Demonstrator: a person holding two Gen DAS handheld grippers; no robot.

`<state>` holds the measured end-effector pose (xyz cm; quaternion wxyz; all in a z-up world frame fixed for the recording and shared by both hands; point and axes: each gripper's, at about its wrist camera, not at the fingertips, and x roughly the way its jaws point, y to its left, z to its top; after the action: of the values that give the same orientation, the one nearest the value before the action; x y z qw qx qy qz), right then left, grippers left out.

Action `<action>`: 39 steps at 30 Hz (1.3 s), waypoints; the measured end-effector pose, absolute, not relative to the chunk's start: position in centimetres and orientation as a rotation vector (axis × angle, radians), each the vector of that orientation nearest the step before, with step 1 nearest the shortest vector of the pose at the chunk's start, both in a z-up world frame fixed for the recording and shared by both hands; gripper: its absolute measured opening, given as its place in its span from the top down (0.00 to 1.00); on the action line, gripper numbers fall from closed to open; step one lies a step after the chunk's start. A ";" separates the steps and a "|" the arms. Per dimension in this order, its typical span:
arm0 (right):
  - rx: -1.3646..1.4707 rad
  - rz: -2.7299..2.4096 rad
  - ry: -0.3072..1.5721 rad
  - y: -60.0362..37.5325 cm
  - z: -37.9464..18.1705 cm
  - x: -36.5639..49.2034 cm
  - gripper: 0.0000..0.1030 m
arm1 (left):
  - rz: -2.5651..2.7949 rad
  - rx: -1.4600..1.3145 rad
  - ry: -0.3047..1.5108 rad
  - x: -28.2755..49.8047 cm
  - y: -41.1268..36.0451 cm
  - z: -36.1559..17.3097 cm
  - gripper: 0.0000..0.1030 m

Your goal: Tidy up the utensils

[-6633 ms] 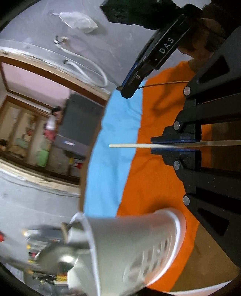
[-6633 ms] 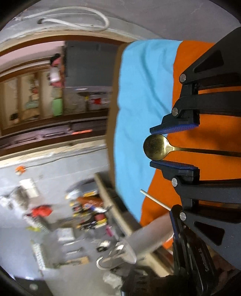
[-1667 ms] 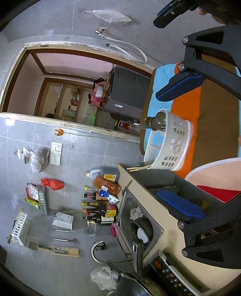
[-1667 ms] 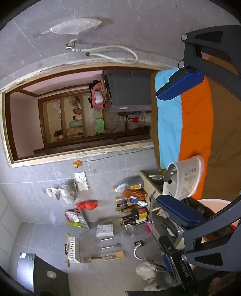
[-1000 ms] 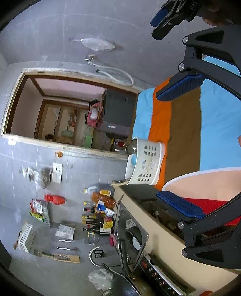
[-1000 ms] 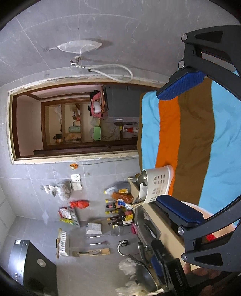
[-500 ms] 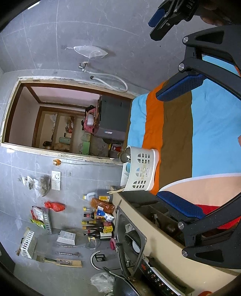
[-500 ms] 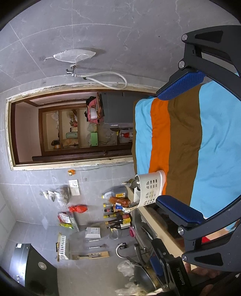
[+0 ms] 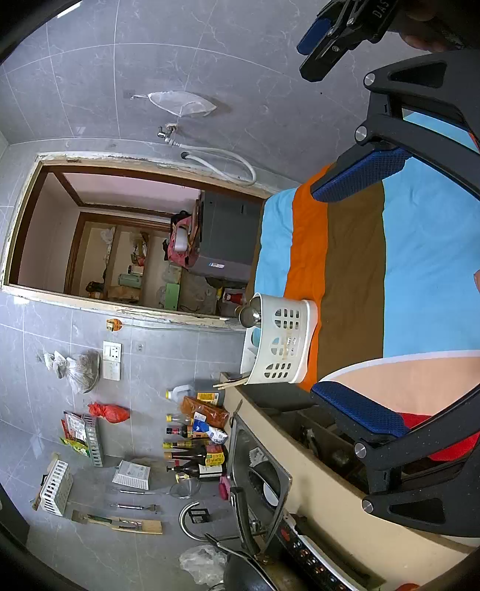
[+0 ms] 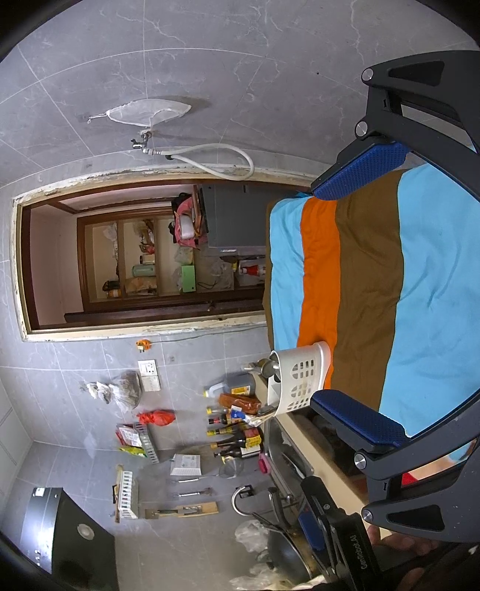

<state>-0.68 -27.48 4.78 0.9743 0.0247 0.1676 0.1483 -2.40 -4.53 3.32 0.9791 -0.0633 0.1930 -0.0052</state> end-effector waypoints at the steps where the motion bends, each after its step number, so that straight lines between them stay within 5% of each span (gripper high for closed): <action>1: 0.050 0.300 0.337 -27.5 4.8 -0.7 0.00 | -0.011 -0.128 0.388 -2.4 -4.5 3.3 0.08; 39: 0.049 0.300 0.339 -27.6 4.8 -1.0 0.00 | -0.005 -0.137 0.385 -2.2 -4.7 3.5 0.08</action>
<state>-0.98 -27.64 4.76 0.9742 0.0243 0.1680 0.1485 -2.19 -4.74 3.55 0.9792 -0.0679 0.1914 -0.0025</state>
